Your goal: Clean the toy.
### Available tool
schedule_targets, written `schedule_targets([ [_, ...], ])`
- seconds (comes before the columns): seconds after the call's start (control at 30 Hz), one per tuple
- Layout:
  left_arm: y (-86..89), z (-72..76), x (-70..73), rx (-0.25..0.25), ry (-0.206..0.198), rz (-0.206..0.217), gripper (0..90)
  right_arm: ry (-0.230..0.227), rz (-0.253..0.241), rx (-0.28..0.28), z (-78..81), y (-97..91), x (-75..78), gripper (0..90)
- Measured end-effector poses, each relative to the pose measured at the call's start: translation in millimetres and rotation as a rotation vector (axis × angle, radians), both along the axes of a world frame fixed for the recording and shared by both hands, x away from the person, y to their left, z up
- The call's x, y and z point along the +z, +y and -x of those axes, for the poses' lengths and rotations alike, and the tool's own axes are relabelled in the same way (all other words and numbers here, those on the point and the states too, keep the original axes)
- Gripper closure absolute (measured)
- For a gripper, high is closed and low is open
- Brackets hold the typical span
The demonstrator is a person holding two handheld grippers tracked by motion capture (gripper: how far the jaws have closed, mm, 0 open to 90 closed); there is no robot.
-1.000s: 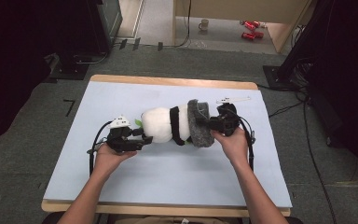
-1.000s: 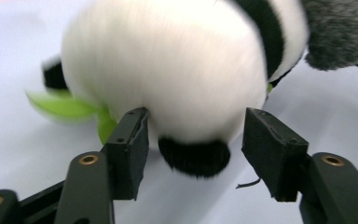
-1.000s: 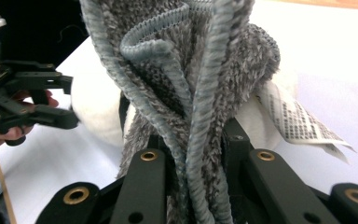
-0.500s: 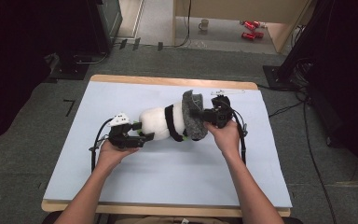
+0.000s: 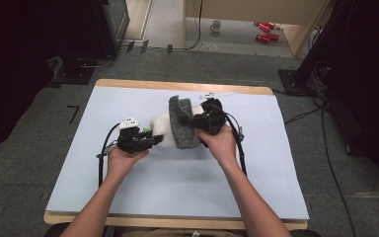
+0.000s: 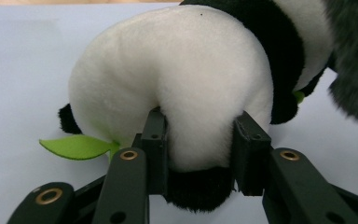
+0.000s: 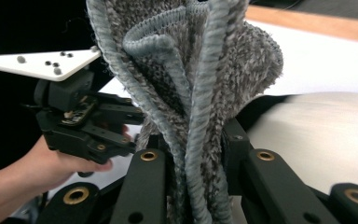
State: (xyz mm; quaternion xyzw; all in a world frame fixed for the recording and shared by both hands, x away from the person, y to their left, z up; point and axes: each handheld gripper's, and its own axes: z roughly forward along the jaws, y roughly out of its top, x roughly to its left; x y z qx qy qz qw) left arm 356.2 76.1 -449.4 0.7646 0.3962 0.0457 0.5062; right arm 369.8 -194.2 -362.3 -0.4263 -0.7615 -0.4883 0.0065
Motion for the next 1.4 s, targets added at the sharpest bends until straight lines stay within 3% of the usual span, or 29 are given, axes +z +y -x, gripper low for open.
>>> schedule_targets([
  [0.23, 0.6, 0.3, 3.7, 0.002, 0.029, 0.019, 65.6, 0.057, 0.037, 0.061, -2.7, 37.4, -21.2, 76.3],
  [0.3, 0.5, 0.0, 3.5, 0.005, 0.035, 0.013, 65.9, 0.064, 0.066, 0.056, -6.0, 41.3, -30.5, 76.3],
  [0.37, 2.3, -1.8, 1.3, 0.01, 0.049, 0.012, 66.0, 0.068, 0.051, 0.058, -7.8, 39.4, -36.3, 76.3],
  [0.43, 1.6, -2.3, 0.7, 0.016, 0.044, 0.004, 65.9, 0.05, 0.078, 0.065, -8.1, 36.7, -37.8, 76.3],
  [0.53, 2.3, -4.0, -0.1, 0.019, 0.045, 0.003, 65.9, 0.039, 0.125, 0.051, -8.1, 27.6, -37.7, 76.4],
  [0.77, -1.9, -4.2, 1.0, 0.008, 0.025, -0.026, 65.9, 0.023, 0.165, 0.036, -4.0, 4.8, -32.1, 77.3],
  [1.17, -0.1, -7.1, 2.0, 0.001, 0.032, -0.033, 65.7, 0.013, 0.114, -0.019, 1.6, -38.8, -19.7, 77.3],
  [1.4, 1.4, -10.4, 2.2, -0.001, 0.04, -0.031, 65.7, 0.014, 0.078, -0.083, 4.3, -67.0, -22.2, 77.0],
])
